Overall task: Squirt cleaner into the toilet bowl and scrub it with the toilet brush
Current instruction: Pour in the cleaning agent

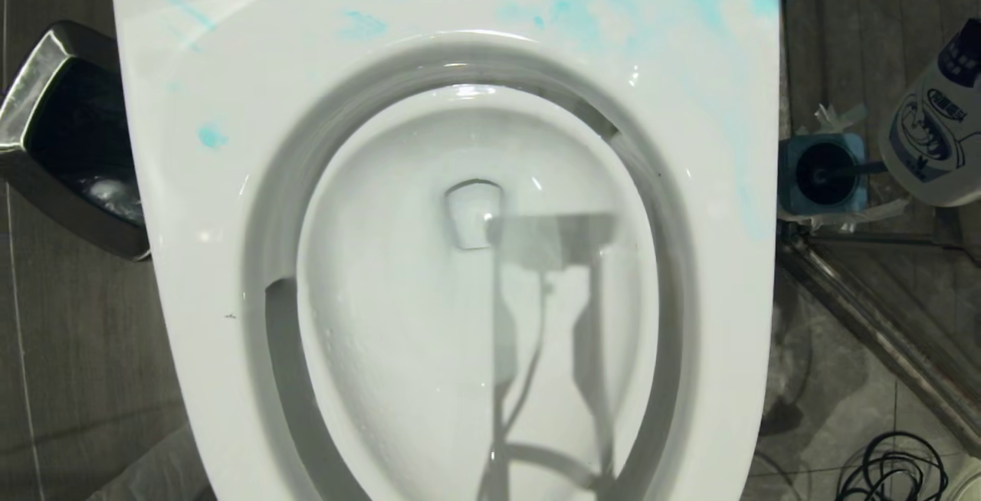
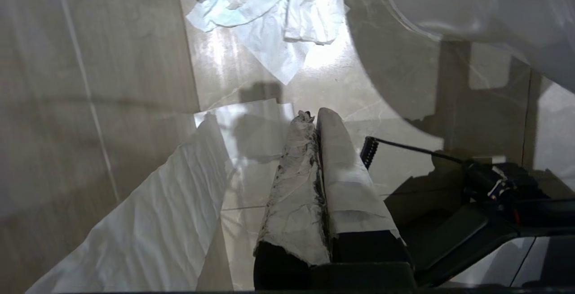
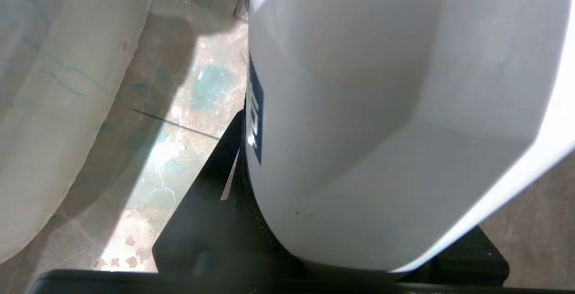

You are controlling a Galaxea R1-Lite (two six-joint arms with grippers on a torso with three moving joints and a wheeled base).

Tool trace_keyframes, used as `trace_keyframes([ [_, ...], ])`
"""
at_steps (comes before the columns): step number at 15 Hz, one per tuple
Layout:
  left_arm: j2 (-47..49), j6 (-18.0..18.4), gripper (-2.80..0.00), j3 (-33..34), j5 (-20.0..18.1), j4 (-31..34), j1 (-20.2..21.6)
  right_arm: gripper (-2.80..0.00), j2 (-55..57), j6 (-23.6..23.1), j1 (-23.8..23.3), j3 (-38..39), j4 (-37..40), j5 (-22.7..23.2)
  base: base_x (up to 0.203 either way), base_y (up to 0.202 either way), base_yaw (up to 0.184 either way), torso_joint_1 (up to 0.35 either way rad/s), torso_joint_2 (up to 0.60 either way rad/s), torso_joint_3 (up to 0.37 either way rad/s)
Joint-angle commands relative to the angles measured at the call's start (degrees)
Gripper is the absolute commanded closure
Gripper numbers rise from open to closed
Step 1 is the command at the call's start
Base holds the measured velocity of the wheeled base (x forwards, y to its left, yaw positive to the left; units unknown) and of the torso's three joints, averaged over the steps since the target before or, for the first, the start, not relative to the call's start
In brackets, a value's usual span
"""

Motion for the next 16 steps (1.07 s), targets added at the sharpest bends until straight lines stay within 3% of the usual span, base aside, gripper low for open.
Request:
trace_keyframes([
  [1,0.0,-0.7,0.0,0.0,0.3,0.0,0.0,0.0,1.5,-0.3,0.3,-0.1,-0.2,-0.1,0.0,0.0,0.0,0.002,0.0,0.171],
  [7,0.0,-0.6,0.0,0.0,0.2,0.0,0.0,0.0,4.8,-2.6,1.3,-1.4,-0.4,-0.5,0.0,0.0,0.0,0.002,0.0,0.198],
  [9,0.0,-0.5,0.0,0.0,0.1,0.0,0.0,0.0,6.2,-4.1,3.6,-2.7,-0.4,-2.2,0.0,0.0,0.0,0.001,0.0,0.205],
  [11,0.0,-0.5,0.0,0.0,0.1,0.0,0.0,0.0,7.6,-5.4,7.6,-4.1,-0.4,-7.0,0.0,0.0,0.0,0.004,0.0,0.2],
  [16,0.0,-0.5,0.0,0.3,0.3,-1.3,0.0,0.0,8.7,-15.9,14.2,-4.9,-0.4,-9.2,0.0,0.0,0.0,0.002,0.0,0.203],
])
